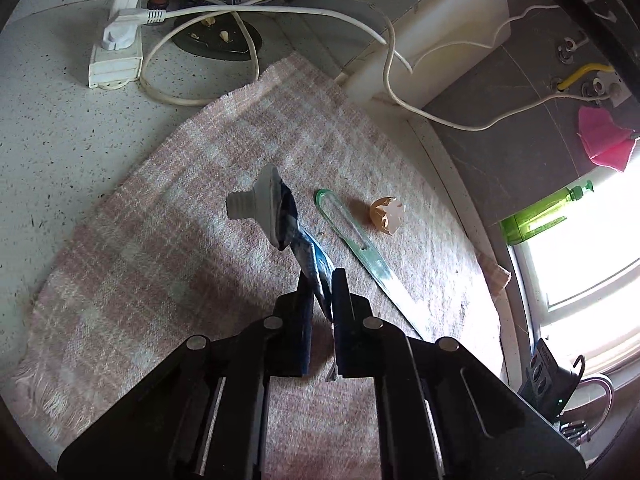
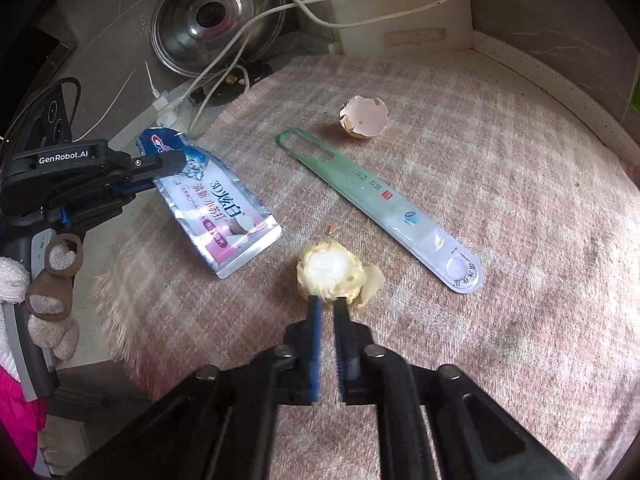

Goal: Collect trash
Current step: 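Grasp the blue toothpaste tube with the left tool while the right tool grasps the bread crust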

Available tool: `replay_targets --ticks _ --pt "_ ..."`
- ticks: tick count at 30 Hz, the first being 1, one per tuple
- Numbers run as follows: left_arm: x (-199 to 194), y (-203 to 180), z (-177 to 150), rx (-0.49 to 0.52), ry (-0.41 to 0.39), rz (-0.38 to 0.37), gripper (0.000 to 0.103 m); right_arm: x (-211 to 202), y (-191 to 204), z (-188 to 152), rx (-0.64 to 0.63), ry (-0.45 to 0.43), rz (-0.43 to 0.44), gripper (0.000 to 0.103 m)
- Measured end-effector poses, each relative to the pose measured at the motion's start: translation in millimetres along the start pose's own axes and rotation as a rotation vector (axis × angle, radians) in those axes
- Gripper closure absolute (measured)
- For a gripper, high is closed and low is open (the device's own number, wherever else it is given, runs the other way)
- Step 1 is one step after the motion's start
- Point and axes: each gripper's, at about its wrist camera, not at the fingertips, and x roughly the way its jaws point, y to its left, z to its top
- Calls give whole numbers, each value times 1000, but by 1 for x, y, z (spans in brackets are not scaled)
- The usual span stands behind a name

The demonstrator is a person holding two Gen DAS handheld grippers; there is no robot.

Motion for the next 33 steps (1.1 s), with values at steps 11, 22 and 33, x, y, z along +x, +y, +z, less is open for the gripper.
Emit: replay_targets --ticks 11,22,33 --pt "-31 -4 -22 29 -8 -10 99 22 6 13 -22 1 -38 51" --pt "-61 -6 -36 75 -20 -19 100 -11 -4 10 2 -76 -29 64" --pt "-81 -14 -58 135 10 -52 100 -78 7 -47 -11 -132 -19 64"
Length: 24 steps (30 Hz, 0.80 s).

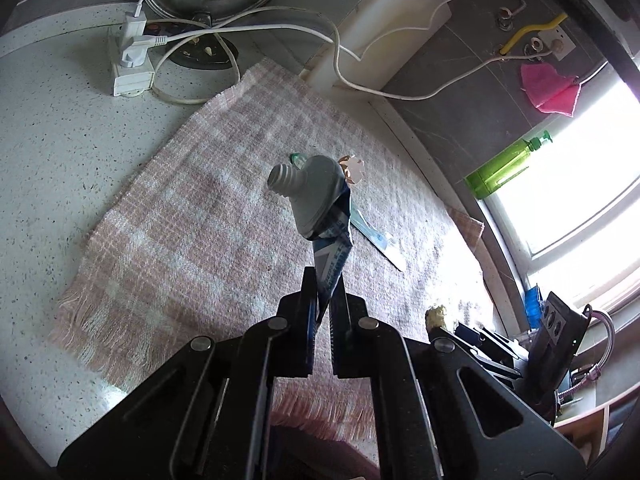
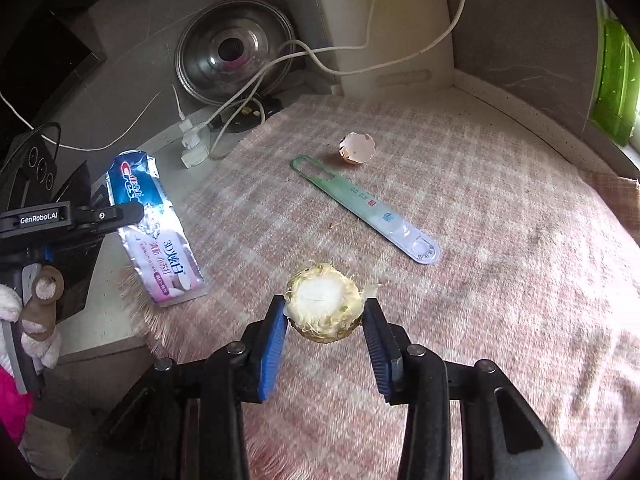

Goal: Collect trash
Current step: 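Grasp the blue toothpaste tube with the left tool while the right tool grasps the bread crust, then carry the toothpaste tube and bread crust down over the wastebasket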

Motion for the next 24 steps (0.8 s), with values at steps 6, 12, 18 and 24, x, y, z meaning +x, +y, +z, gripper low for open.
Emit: replay_targets --ticks 6,12,18,24 --pt "-10 -12 -19 56 31 -22 100 -29 10 -28 40 -12 13 64" --pt "-15 -19 -43 111 75 -33 100 -52 24 -51 58 -28 10 64" --pt "-19 -22 -70 131 125 -59 100 -63 40 -73 57 -17 -5 64" --pt "-16 -14 -108 157 200 -49 100 -67 55 -97 72 7 -2 64"
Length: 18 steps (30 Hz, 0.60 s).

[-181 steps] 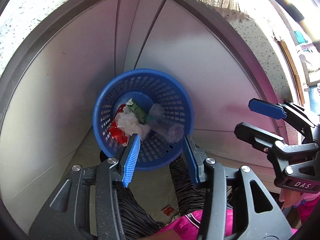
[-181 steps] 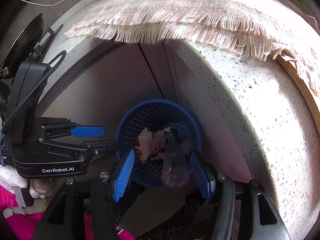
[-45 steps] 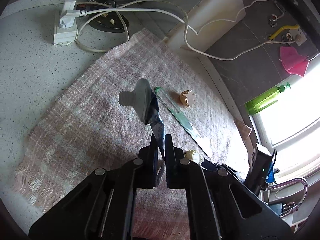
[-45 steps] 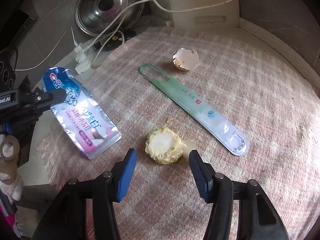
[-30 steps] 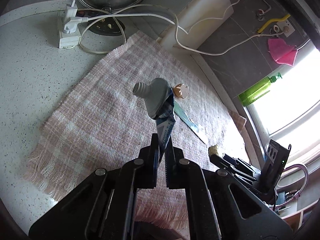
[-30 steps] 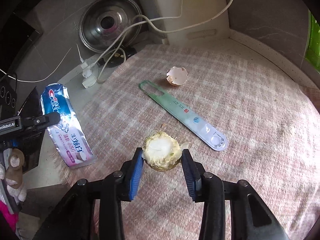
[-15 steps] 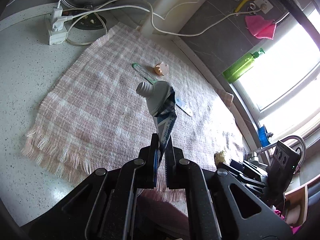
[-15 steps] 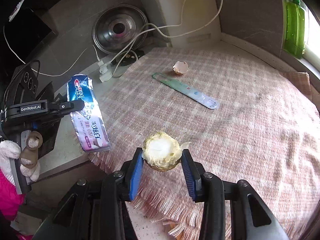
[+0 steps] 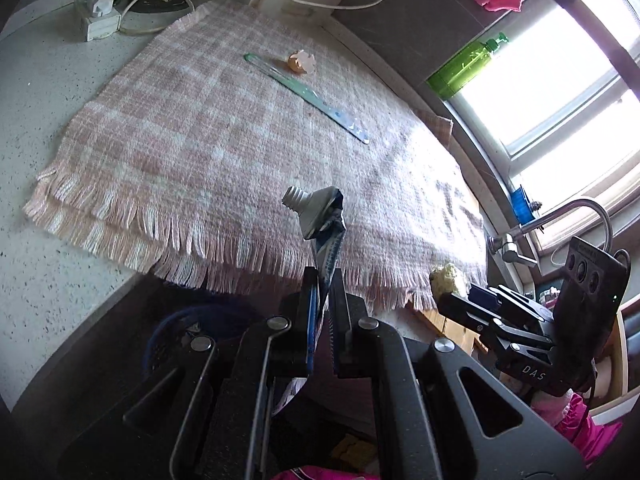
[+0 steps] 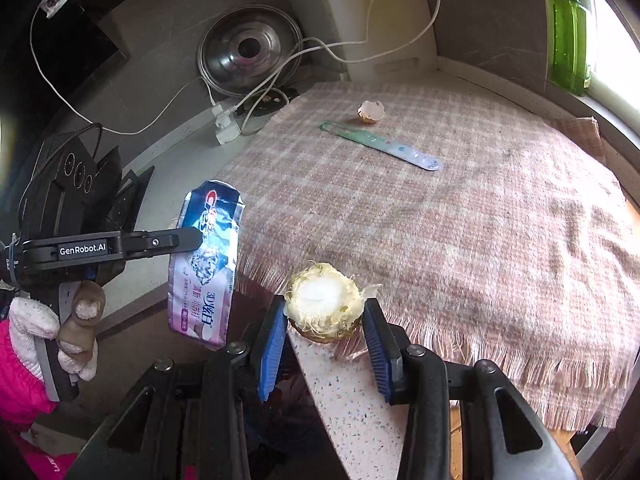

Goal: Collect trash
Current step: 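Carry the toothpaste tube and bread crust down over the wastebasket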

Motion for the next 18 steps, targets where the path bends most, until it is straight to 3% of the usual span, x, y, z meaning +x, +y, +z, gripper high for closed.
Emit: replay_targets --ticks 5,18 --pt "13 14 -29 -15 70 13 100 5 10 -23 20 39 13 64" --pt "34 47 -85 -3 162 97 100 35 37 -73 10 146 29 64"
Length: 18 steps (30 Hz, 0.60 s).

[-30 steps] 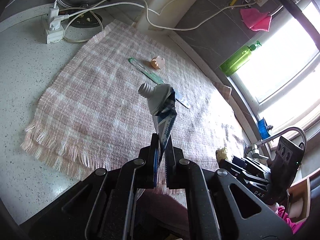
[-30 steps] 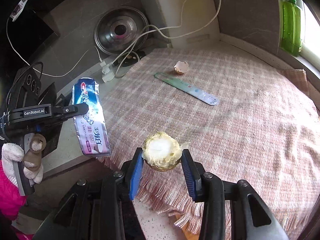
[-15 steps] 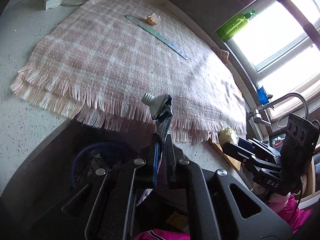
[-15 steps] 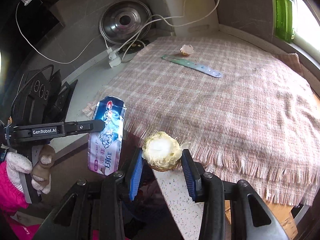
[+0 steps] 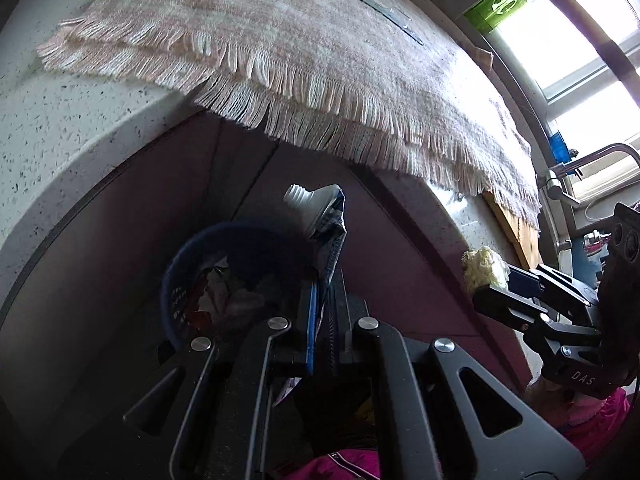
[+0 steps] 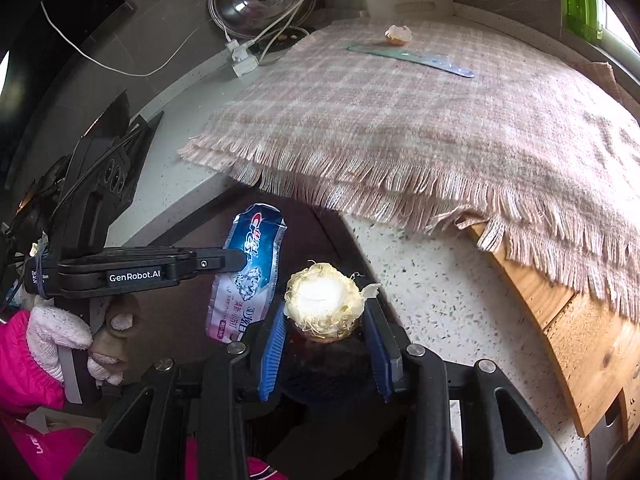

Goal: Collect trash
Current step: 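Carry the toothpaste tube and bread crust down over the wastebasket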

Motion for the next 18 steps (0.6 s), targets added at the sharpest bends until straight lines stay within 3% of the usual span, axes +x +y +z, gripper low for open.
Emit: replay_targets --ticks 18 --pt "33 13 -28 -19 50 35 100 40 9 -6 -36 75 -10 64"
